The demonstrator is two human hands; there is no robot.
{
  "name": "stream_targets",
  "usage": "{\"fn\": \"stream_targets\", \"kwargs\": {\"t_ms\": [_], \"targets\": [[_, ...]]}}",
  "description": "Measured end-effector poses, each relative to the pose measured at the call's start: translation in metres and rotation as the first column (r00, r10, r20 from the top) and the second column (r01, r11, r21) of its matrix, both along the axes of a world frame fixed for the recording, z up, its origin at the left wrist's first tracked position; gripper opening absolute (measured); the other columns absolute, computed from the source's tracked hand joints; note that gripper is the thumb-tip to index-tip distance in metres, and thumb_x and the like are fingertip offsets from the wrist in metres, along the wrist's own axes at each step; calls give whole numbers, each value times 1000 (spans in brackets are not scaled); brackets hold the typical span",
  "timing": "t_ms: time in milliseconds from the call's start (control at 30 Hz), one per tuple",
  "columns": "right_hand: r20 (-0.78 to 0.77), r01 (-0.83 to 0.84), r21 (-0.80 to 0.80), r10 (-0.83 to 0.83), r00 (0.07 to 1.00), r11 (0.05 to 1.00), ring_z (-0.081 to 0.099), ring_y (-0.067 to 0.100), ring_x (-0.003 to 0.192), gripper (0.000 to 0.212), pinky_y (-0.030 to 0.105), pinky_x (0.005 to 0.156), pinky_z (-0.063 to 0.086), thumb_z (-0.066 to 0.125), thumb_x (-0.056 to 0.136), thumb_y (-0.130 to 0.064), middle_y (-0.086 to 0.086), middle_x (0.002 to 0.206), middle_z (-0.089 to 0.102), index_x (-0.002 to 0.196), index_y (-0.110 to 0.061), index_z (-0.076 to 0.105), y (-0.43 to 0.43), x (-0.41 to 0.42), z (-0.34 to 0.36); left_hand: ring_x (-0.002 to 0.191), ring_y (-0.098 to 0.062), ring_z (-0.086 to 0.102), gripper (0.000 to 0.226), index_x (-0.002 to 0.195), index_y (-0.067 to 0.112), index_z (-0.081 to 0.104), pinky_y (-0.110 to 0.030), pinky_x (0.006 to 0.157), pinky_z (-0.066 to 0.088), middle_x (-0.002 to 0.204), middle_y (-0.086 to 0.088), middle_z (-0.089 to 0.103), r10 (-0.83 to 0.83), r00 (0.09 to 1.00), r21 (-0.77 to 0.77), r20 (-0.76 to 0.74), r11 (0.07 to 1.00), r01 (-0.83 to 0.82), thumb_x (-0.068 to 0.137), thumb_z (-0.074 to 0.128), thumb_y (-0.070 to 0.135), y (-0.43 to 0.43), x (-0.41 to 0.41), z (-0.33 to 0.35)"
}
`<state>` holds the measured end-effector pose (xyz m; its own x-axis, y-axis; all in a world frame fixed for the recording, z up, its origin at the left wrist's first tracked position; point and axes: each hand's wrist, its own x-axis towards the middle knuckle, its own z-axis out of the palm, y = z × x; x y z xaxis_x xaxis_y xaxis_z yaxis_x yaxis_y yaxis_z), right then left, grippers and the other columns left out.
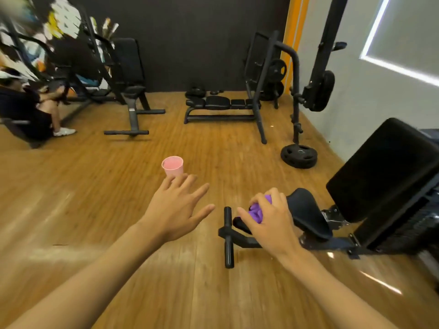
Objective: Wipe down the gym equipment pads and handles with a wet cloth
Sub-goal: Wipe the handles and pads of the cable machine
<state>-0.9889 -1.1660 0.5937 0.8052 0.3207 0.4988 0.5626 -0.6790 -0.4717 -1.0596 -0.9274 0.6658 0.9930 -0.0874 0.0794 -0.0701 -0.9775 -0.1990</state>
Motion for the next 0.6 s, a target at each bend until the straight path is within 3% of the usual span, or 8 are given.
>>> {"fn": "stream_targets", "kwargs": {"t_ms": [133, 233, 433, 600], "targets": [[-23, -92, 0, 92, 995, 996, 39, 12, 89, 48, 25, 66, 42, 48, 88, -73, -8, 93, 41, 84, -25, 54, 99, 56, -18, 116, -33, 62, 73, 127, 21, 70, -48, 98, 49, 128, -11, 67, 61, 998, -41, -10, 997, -61, 104, 20, 68, 80, 38, -27], [-56, -132, 34, 134, 989, 991, 41, 14, 90, 49, 31, 69, 47, 49, 86, -72, -7, 93, 42, 83, -24, 55, 183, 112, -28, 109, -32, 63, 76, 120, 20, 71, -47, 95, 48, 118, -9, 67, 118, 993, -46, -21, 992, -119, 104, 14, 69, 153, 81, -40], [-110, -262, 56, 267, 957, 963, 41, 13, 93, 46, 28, 72, 46, 51, 84, -71, -11, 93, 38, 83, -25, 54, 337, 220, -17, 106, -31, 61, 72, 121, 20, 69, -45, 96, 44, 116, -6, 66, 213, 977, -87, 30, 974, -210, 105, 19, 68, 296, 177, -35], [-113, -279, 50, 283, 953, 959, 39, 14, 90, 42, 27, 70, 44, 54, 85, -65, -9, 91, 39, 83, -23, 54, 451, 314, -16, 104, -30, 62, 73, 123, 20, 69, -46, 95, 47, 114, -5, 66, 224, 973, -119, 59, 969, -216, 105, 19, 68, 407, 259, -50]]}}
